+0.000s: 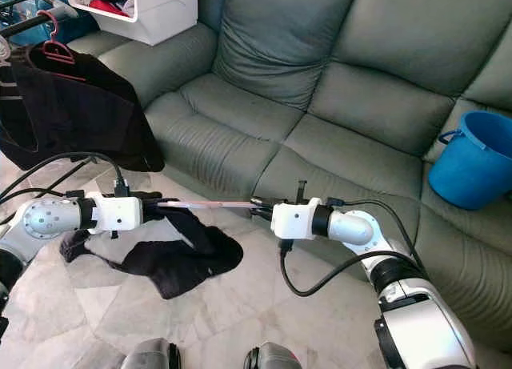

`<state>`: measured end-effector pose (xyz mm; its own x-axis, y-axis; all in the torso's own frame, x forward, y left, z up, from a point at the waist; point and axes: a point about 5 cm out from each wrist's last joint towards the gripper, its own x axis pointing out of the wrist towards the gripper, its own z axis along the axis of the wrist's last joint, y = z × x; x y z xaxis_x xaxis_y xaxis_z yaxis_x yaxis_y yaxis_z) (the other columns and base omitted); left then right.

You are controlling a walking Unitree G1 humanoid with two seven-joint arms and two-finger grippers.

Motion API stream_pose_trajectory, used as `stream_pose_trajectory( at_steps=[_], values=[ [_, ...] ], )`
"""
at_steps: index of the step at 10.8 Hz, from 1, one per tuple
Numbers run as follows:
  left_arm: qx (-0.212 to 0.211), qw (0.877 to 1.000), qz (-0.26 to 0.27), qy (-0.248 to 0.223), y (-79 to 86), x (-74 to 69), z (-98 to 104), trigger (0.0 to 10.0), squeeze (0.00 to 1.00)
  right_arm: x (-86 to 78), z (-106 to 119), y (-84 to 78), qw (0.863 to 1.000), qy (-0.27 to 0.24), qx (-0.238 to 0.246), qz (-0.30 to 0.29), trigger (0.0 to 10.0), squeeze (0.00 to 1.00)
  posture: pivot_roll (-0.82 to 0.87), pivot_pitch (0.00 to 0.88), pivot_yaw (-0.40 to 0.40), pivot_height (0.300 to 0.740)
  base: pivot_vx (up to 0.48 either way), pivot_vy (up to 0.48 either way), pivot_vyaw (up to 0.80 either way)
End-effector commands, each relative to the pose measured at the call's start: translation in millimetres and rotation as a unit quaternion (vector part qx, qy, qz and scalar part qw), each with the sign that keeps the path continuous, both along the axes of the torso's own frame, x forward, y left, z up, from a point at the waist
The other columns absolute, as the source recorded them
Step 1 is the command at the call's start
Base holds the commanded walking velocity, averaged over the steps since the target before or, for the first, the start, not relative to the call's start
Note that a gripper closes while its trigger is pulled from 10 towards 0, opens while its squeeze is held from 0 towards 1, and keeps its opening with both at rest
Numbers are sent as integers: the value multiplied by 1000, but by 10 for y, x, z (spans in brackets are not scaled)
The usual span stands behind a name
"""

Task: Hang hanger

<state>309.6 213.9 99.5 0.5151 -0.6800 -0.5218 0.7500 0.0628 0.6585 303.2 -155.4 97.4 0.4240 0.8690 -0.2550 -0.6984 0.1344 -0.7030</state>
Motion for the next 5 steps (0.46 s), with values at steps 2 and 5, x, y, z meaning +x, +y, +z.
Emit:
stream_pose_trajectory(
  at_steps=[2,5],
  values=[
    [-6,1000,-3,9,14,25,48,0,0,29,62,-37,1000,-22,6,-8,0,0,-57,0,-67,740,0,0,0],
    [2,999,-12,33,1,25,37,0,0,25,44,-8,1000,-22,4,-6,0,0,-56,0,-65,740,0,0,0]
  ],
)
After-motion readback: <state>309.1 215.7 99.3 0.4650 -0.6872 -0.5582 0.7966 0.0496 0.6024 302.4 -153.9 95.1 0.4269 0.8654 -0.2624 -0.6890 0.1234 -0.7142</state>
